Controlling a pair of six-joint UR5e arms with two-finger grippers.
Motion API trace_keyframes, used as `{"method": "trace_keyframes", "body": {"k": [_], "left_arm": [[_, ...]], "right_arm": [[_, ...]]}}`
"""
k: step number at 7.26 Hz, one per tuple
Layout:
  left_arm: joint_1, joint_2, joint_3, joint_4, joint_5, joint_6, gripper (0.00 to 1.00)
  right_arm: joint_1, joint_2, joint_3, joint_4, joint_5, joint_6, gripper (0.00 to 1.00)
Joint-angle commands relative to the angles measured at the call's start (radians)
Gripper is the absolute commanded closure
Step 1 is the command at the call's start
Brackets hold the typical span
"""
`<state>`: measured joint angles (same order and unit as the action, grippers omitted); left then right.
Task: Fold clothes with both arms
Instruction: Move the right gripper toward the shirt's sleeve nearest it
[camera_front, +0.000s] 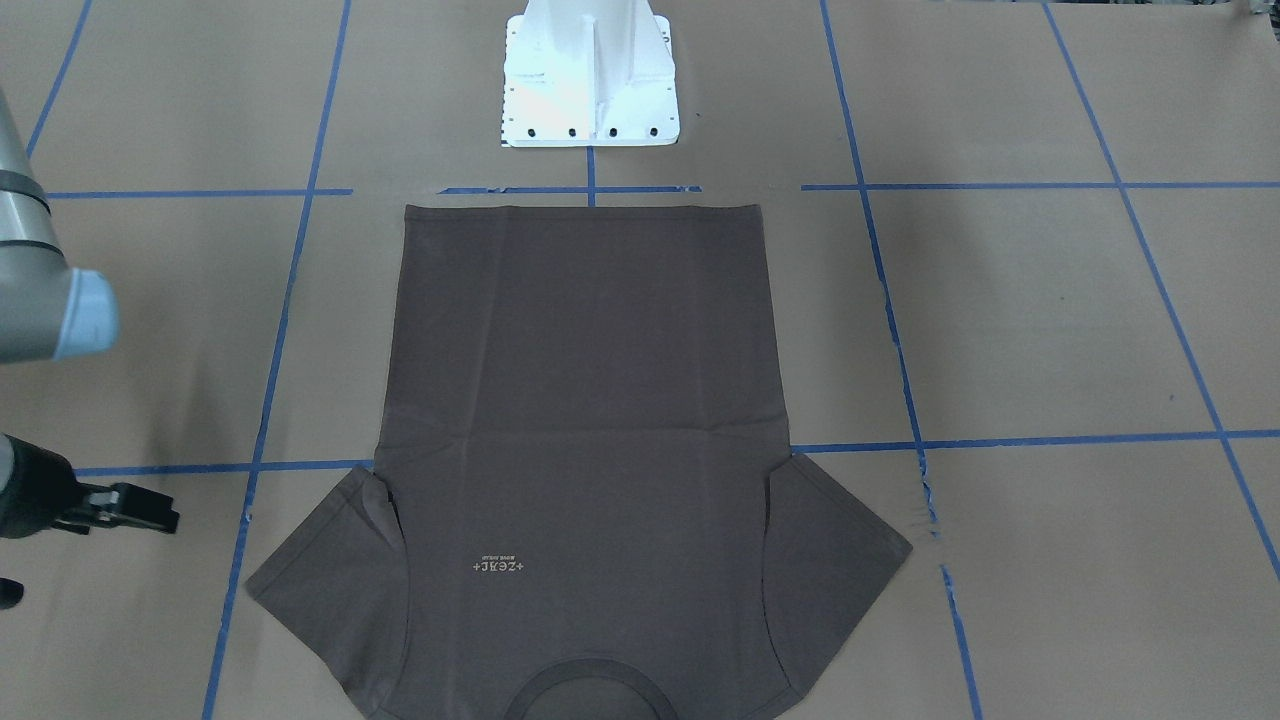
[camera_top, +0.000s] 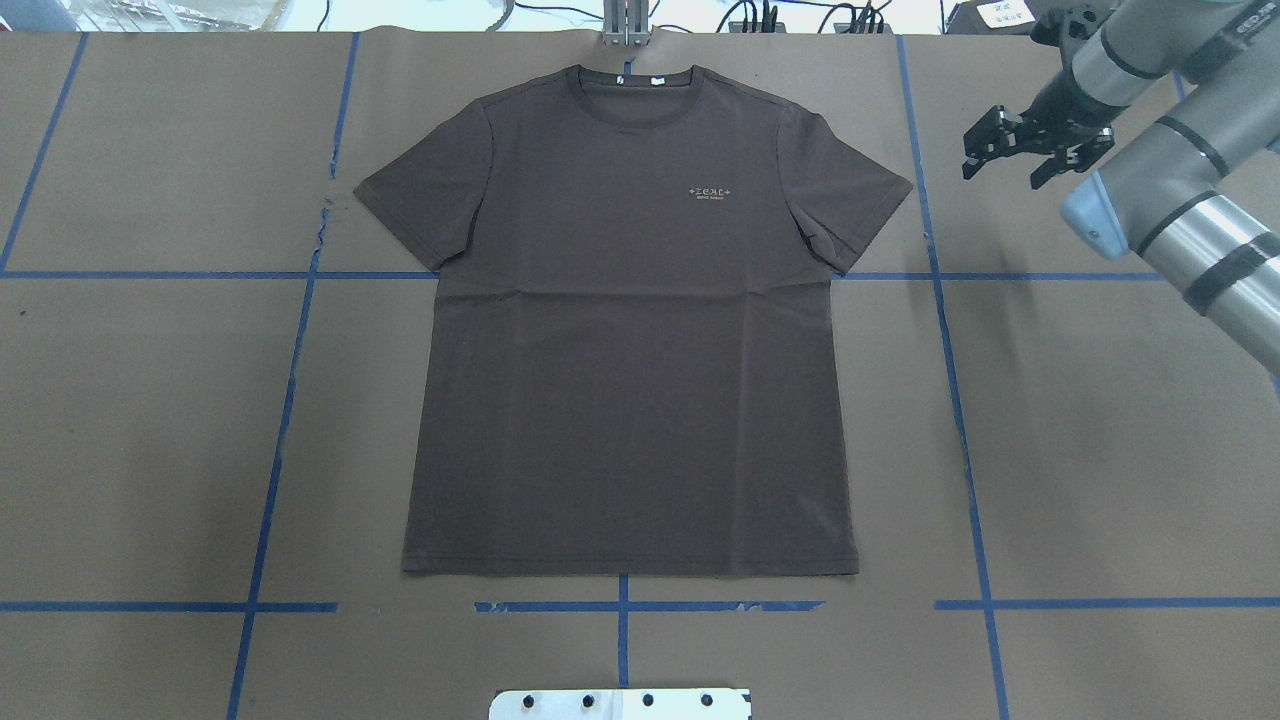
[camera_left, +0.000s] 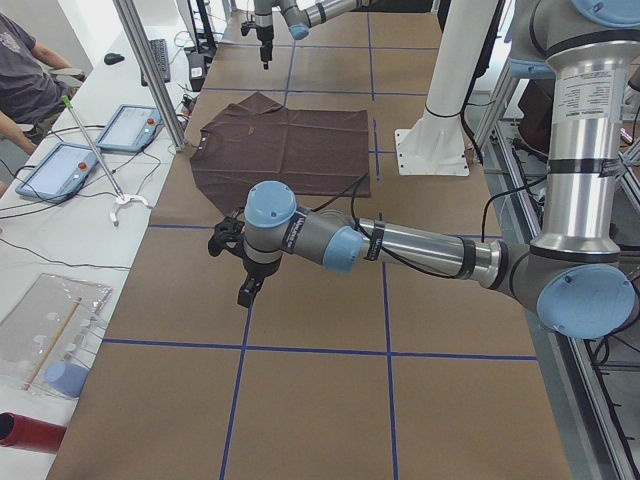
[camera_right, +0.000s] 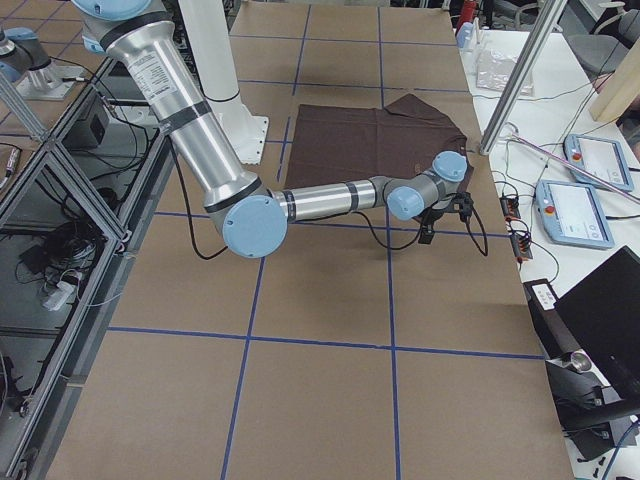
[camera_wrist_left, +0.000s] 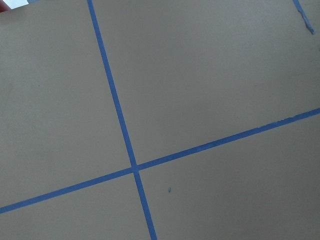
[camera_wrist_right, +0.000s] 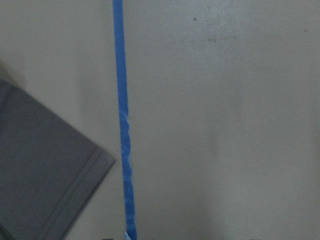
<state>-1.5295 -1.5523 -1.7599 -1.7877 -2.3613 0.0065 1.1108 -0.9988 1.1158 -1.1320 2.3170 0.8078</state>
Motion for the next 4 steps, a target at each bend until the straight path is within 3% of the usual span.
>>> {"method": "trace_keyframes", "body": {"k": [1,2,4], "left_arm": [[0.000,0.000,-0.001,-0.027,-0.006,-0.002,0.00],[0.000,0.001,-0.004,-0.039,-0.007,-0.002,0.00],[0.000,0.004,-0.010,-0.039,-0.006,-0.002,0.00]], "right_arm": [[-0.041,0.086,-0.105,0.104,-0.062,0.114,0.12],[-0.058,0.109,-0.132,0.104,-0.070,0.117,0.13],[-0.089,0.114,-0.142,0.109,-0.117,0.120,0.23]]}}
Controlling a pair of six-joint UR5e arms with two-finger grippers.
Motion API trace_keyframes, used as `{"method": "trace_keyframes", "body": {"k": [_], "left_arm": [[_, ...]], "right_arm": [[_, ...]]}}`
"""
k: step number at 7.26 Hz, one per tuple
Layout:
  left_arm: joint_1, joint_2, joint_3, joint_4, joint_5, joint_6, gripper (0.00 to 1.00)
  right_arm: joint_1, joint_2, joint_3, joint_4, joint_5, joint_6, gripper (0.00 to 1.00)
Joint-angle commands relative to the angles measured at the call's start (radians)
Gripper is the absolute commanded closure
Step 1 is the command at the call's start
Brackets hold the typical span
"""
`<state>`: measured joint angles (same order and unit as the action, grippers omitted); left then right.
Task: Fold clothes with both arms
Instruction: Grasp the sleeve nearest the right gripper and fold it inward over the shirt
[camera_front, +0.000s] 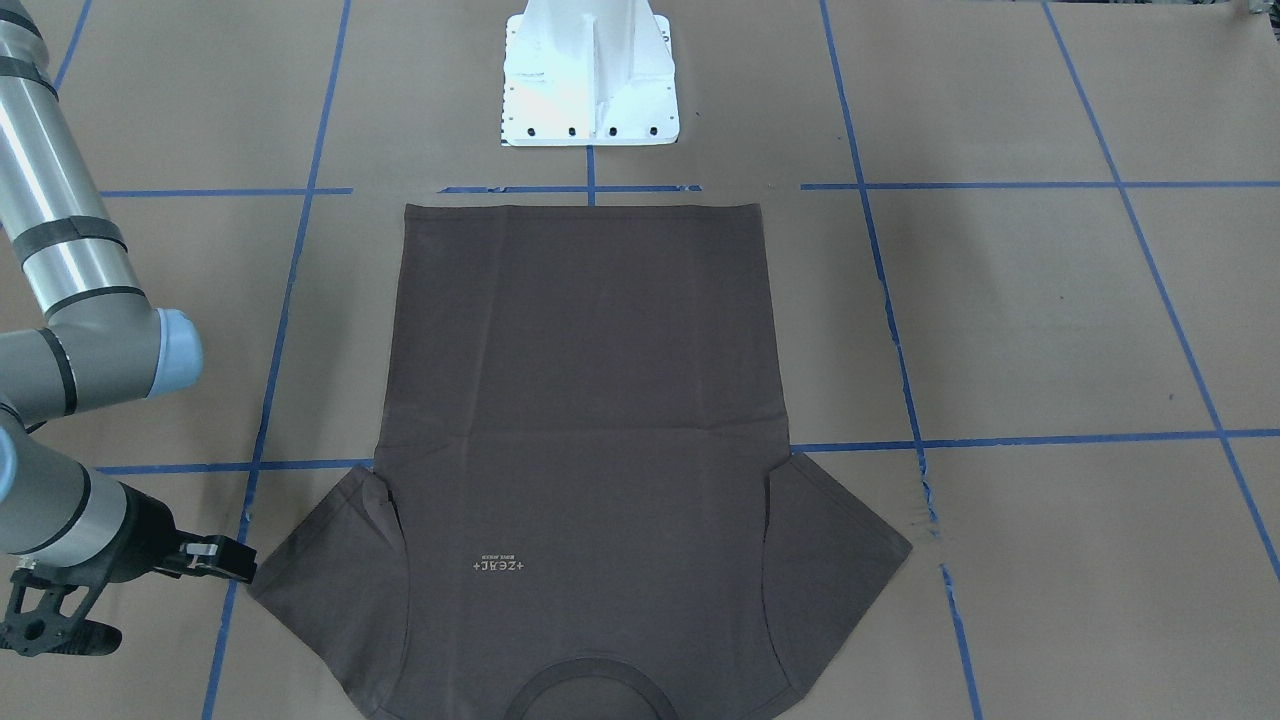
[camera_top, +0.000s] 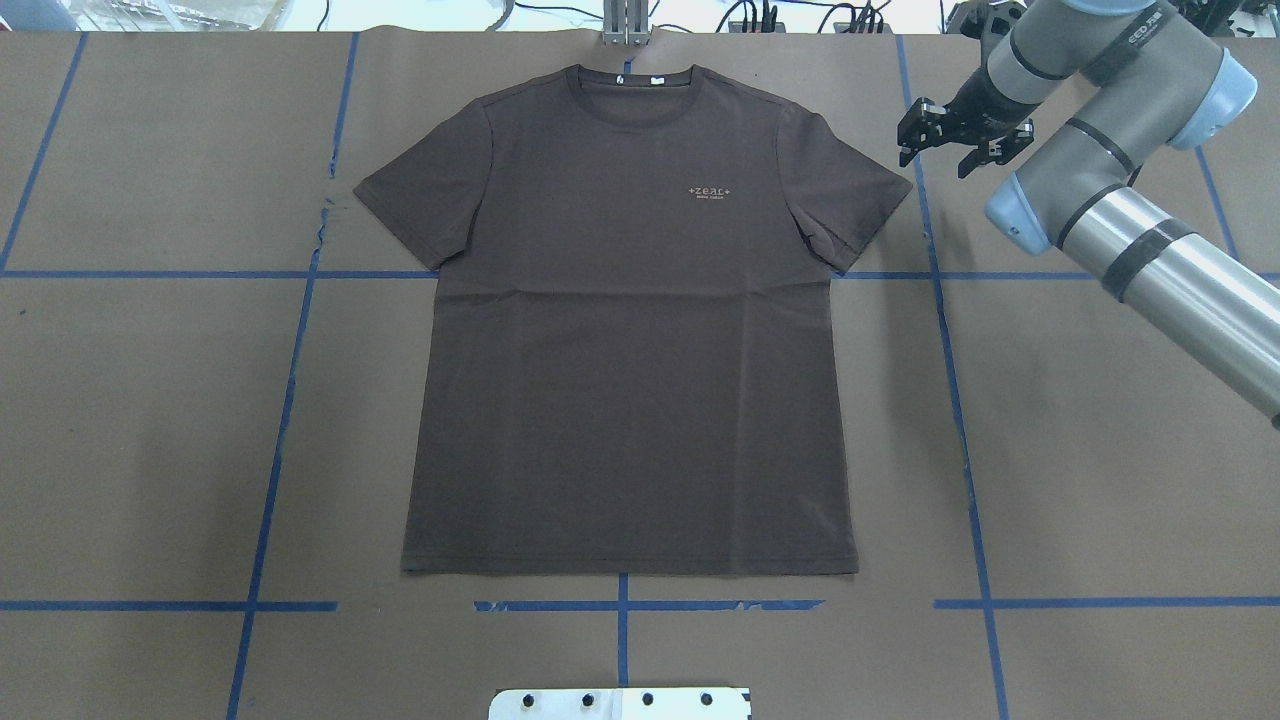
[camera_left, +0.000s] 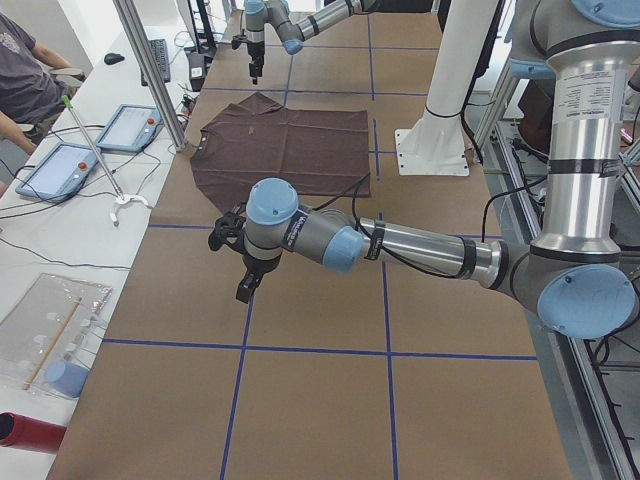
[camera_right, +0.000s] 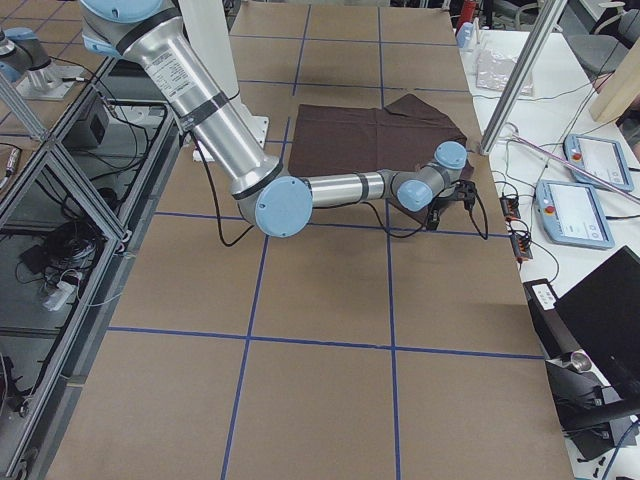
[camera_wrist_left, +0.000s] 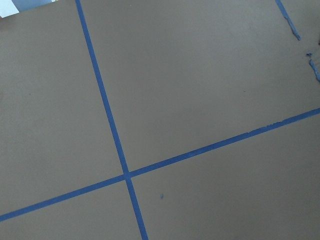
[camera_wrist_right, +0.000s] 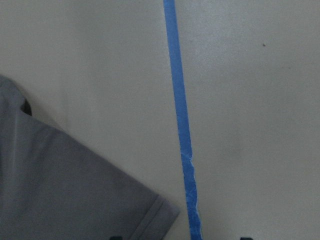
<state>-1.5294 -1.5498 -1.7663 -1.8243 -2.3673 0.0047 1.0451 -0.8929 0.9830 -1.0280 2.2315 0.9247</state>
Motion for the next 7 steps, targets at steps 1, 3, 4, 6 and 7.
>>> {"method": "trace_keyframes", "body": {"k": [1,3,4,6,7], "left_arm": [[0.000,0.003,-0.010,-0.003,0.000,0.000,0.00],[-0.002,0.004,-0.015,-0.003,0.000,0.000,0.00],[0.000,0.005,-0.019,-0.003,0.000,0.000,0.00],[-0.002,0.005,-0.021,-0.003,0.000,-0.002,0.00],[0.000,0.005,-0.019,-0.003,0.000,-0.002,0.00]], "right_arm": [[-0.036,0.018,-0.018,0.002,-0.044,0.005,0.30],[-0.069,0.049,-0.055,0.005,-0.120,0.069,0.33],[-0.068,0.049,-0.055,0.005,-0.122,0.083,0.35],[-0.068,0.046,-0.058,0.005,-0.141,0.103,0.45],[-0.068,0.045,-0.059,0.003,-0.141,0.103,0.46]]}}
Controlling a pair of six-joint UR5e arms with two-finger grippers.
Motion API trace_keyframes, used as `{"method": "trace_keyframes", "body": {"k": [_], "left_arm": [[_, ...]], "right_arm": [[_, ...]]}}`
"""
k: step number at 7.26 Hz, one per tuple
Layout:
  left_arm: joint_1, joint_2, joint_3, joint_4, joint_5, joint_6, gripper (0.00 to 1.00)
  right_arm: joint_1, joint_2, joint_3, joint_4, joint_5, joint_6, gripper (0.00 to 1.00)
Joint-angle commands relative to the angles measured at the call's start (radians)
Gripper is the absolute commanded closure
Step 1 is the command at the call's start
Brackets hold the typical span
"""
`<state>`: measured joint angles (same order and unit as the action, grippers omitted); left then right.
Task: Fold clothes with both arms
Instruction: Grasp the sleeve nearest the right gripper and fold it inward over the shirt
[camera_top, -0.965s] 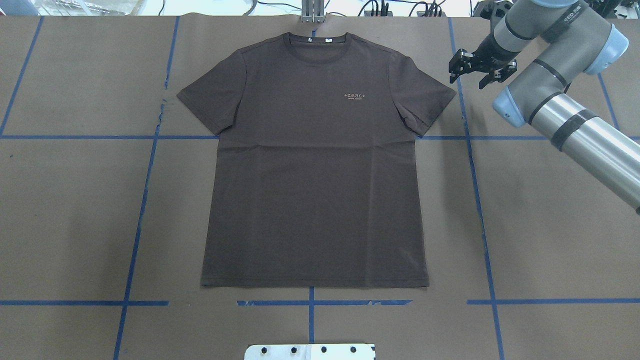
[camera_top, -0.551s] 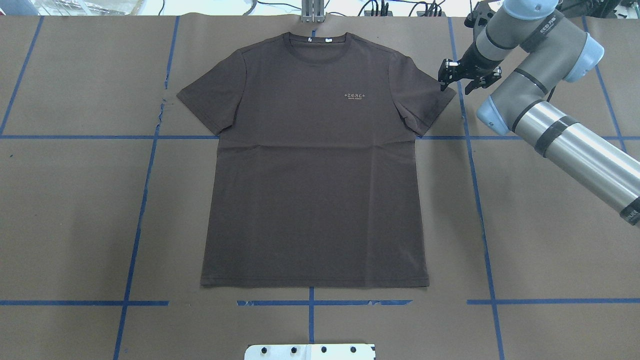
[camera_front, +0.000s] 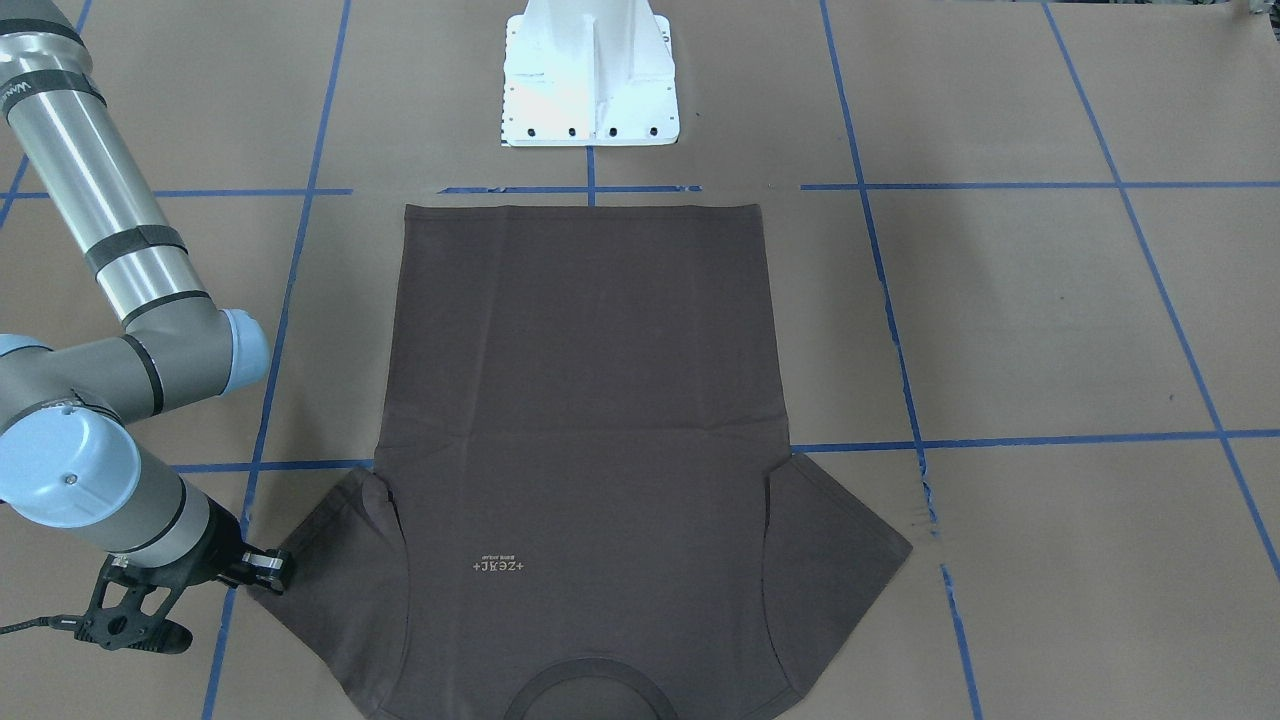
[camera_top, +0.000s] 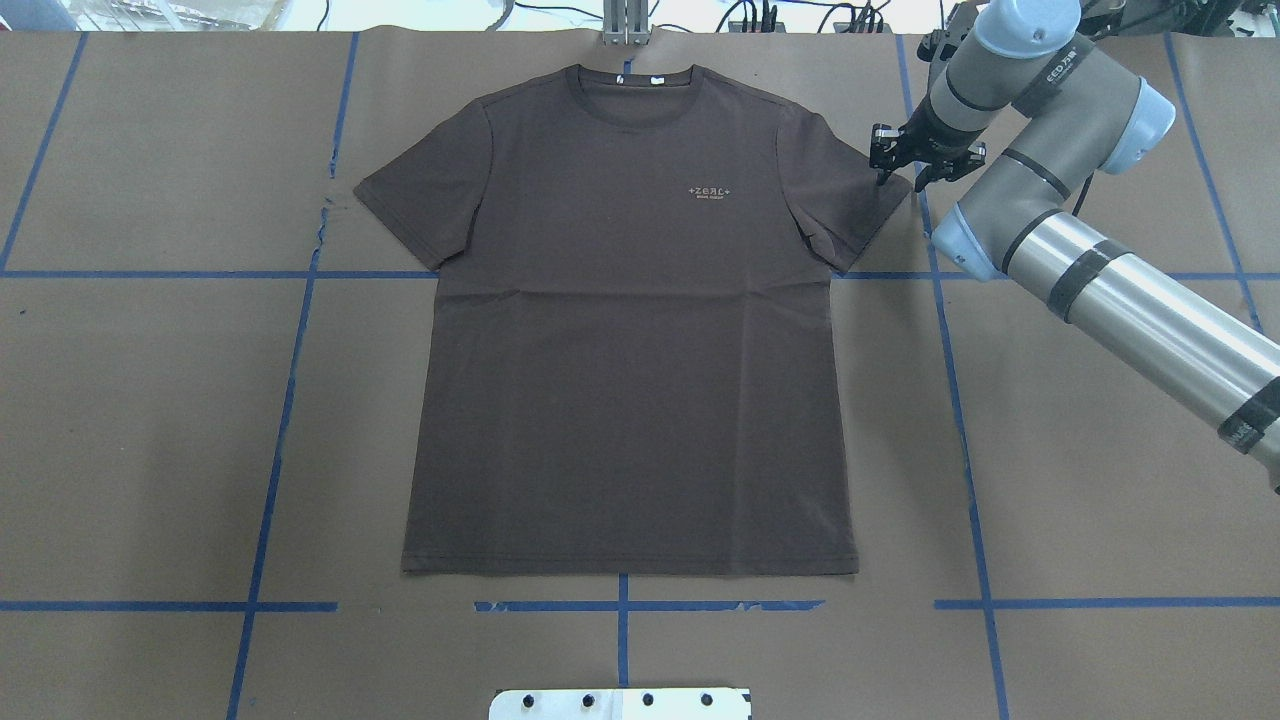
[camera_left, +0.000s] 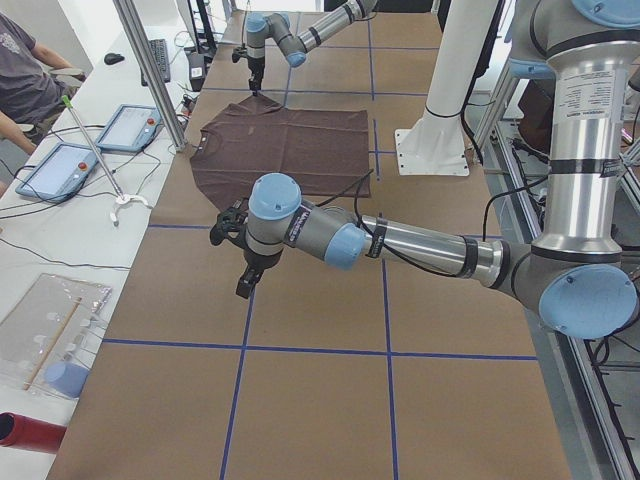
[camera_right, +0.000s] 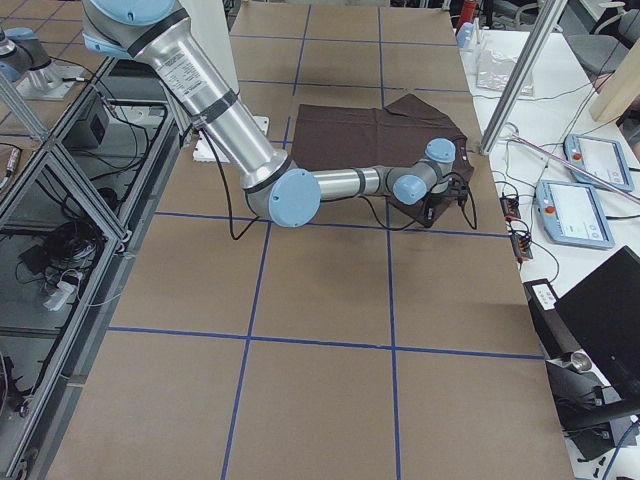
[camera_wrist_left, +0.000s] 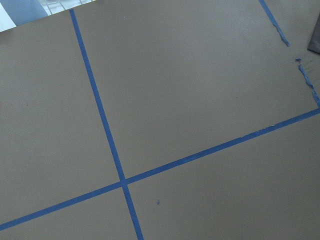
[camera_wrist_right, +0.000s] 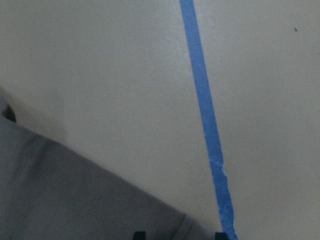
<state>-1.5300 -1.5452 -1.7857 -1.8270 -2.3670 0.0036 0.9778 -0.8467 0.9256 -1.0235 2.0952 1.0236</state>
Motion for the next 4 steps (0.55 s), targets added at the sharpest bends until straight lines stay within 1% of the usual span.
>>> {"method": "trace_keyframes", "body": {"k": [1,3,4], "left_arm": [[-0.001,0.000,-0.001,0.000,0.000,-0.001,0.00],[-0.002,0.000,-0.010,0.000,0.000,-0.001,0.00],[-0.002,0.000,-0.015,0.002,0.000,-0.001,0.00]], "right_arm": [[-0.001,-0.002,-0.008,-0.001,-0.004,0.004,0.47],[-0.001,0.000,-0.010,-0.001,-0.004,0.006,0.47],[-0.001,0.000,-0.011,-0.001,-0.004,0.006,0.57]]}}
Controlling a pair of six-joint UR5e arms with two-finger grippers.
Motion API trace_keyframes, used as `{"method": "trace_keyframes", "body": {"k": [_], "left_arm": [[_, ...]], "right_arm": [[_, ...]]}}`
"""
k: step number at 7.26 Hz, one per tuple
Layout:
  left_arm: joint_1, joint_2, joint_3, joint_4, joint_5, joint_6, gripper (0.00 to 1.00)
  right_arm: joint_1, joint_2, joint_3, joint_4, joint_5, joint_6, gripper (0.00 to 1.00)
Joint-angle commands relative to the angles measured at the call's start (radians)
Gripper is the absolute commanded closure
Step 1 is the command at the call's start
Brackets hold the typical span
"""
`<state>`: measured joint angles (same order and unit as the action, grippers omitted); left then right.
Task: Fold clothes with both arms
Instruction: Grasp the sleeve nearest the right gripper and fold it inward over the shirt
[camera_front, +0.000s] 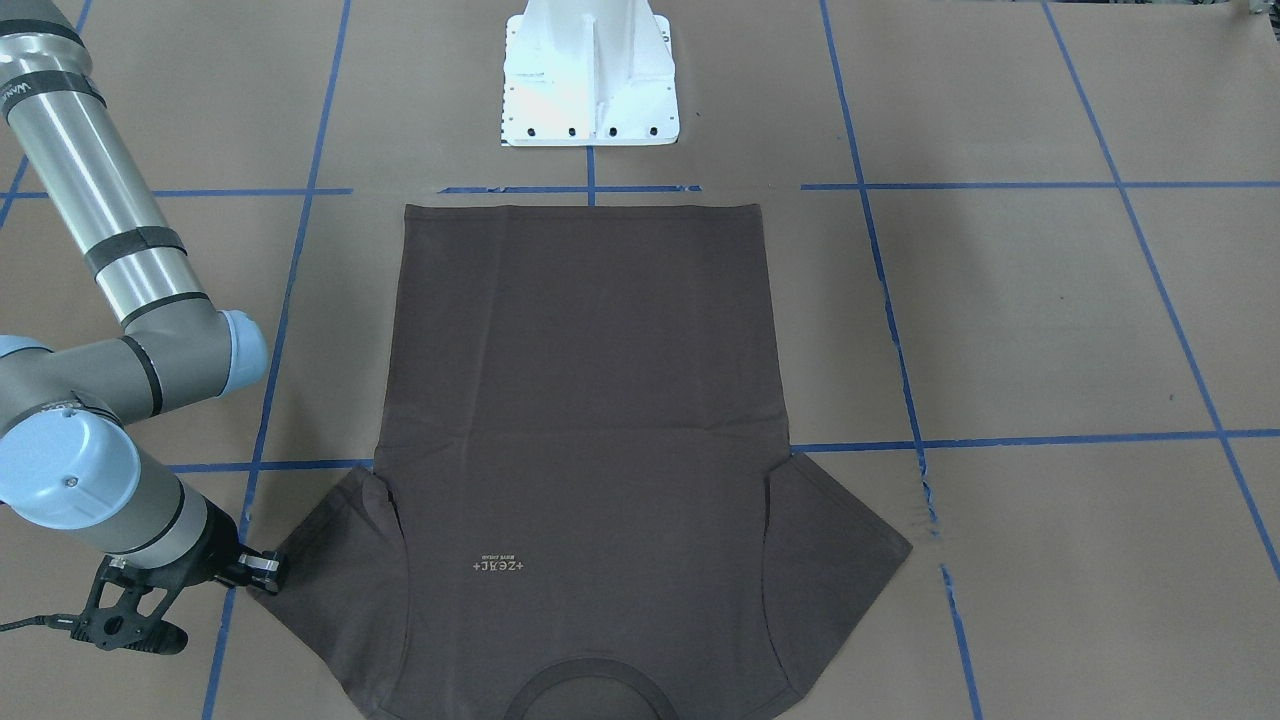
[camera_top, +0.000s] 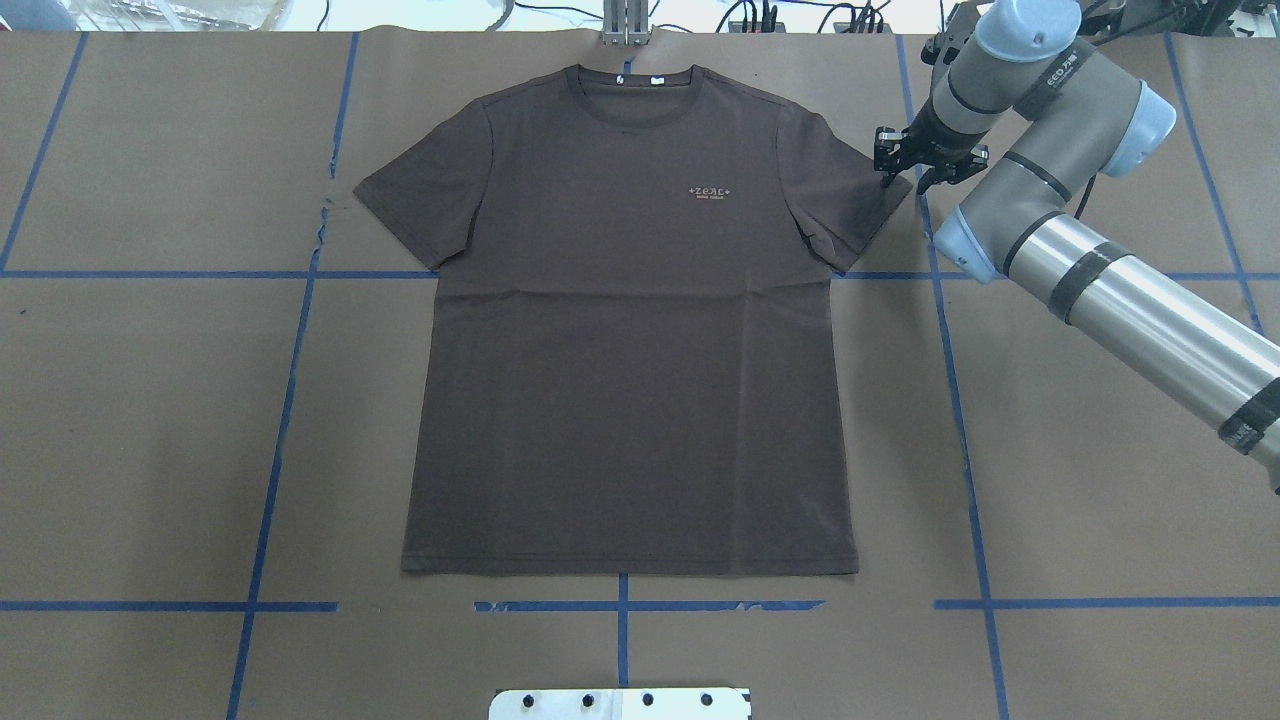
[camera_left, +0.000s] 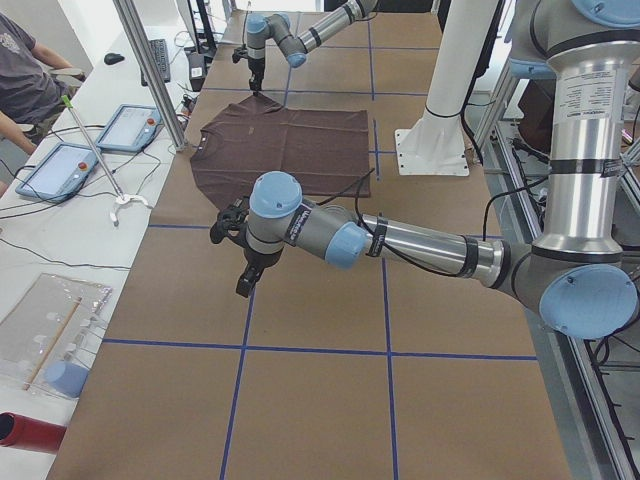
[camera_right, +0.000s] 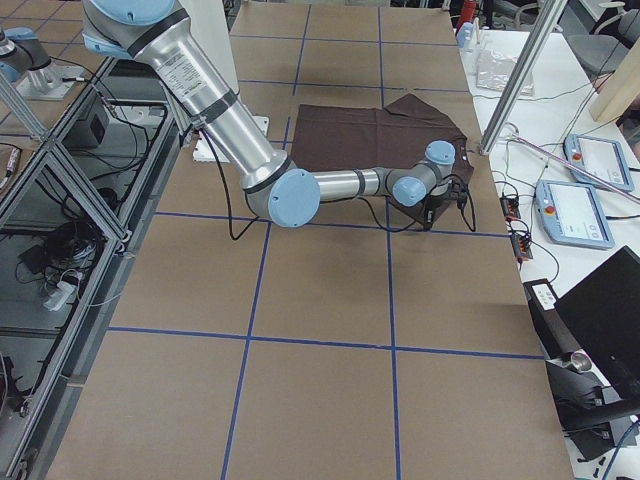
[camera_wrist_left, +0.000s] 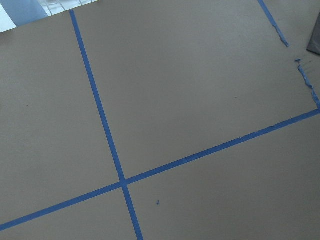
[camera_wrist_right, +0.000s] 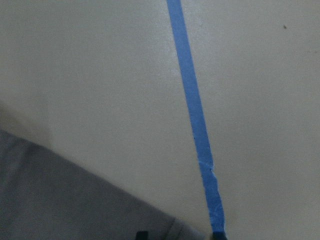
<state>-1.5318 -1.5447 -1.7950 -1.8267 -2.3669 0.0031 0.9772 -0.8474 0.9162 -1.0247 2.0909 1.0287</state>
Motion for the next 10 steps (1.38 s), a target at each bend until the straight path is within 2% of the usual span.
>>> {"method": "trace_keyframes", "body": {"k": [1,2,4,7,10], "left_arm": [[-0.001,0.000,-0.007,0.001,0.000,0.000,0.00],[-0.002,0.002,-0.015,0.003,0.000,0.000,0.00],[-0.002,0.020,-0.033,0.004,-0.002,0.000,0.00],[-0.002,0.022,-0.041,0.007,-0.003,0.000,0.00],[-0.002,0.029,-0.061,0.004,-0.003,-0.002,0.00]], "right_arm": [[0.000,-0.001,-0.005,-0.002,0.000,0.001,0.78],[0.000,-0.001,-0.008,-0.002,0.000,0.001,0.98],[0.001,0.011,-0.005,-0.002,0.001,0.005,1.00],[-0.049,0.129,0.030,-0.008,-0.002,0.147,1.00],[-0.130,0.198,0.015,-0.008,-0.112,0.205,1.00]]}}
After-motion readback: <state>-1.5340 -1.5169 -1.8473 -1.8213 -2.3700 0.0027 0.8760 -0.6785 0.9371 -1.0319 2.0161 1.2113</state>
